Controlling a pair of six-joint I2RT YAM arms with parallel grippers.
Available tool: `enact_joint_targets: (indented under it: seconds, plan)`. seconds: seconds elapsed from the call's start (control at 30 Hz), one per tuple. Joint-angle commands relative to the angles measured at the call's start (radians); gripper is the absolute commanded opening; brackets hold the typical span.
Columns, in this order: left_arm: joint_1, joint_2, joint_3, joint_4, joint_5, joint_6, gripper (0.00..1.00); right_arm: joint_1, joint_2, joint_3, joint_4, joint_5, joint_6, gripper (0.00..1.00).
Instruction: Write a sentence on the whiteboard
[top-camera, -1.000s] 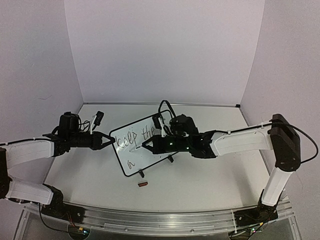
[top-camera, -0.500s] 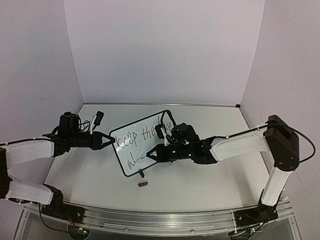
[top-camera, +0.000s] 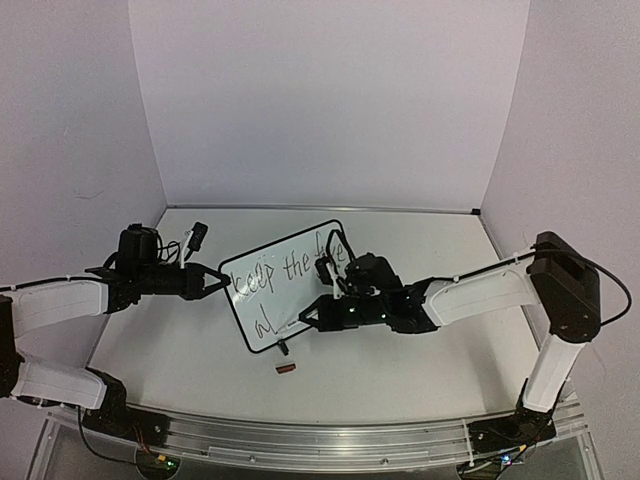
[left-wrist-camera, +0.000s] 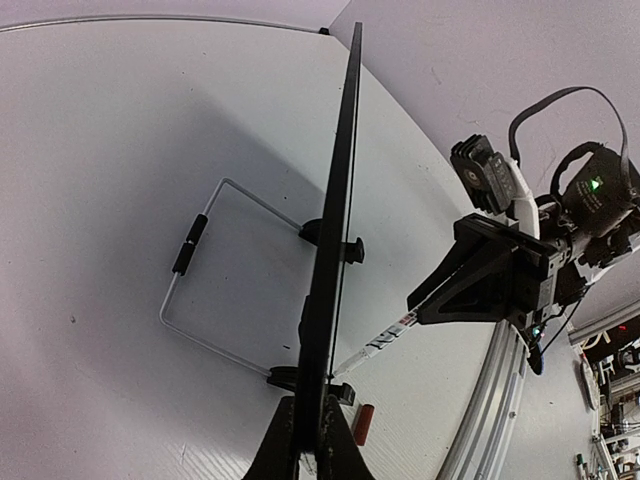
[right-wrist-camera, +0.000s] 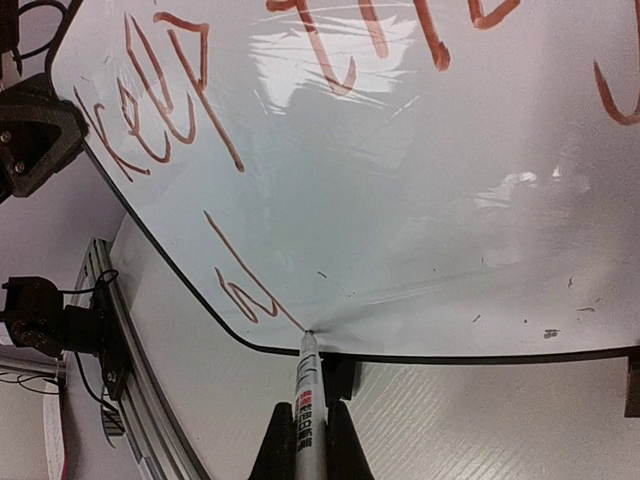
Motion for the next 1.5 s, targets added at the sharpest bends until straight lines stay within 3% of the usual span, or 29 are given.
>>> enact_joint_targets:
  seconds: [0.0,0.67,1.47]
  plan:
    - [0.008,-0.012,0.032,-0.011,-0.060,0.045,0.00,-0.004,-0.093,0.011,0.012,0.056,-0.012,0.00]
    - [0.008,-0.009,0.032,-0.011,-0.060,0.045,0.00,-0.004,-0.023,0.074,0.018,0.060,-0.027,0.00]
    - [0.008,-0.013,0.030,-0.008,-0.060,0.045,0.00,-0.004,-0.010,0.006,0.018,0.024,0.015,0.00]
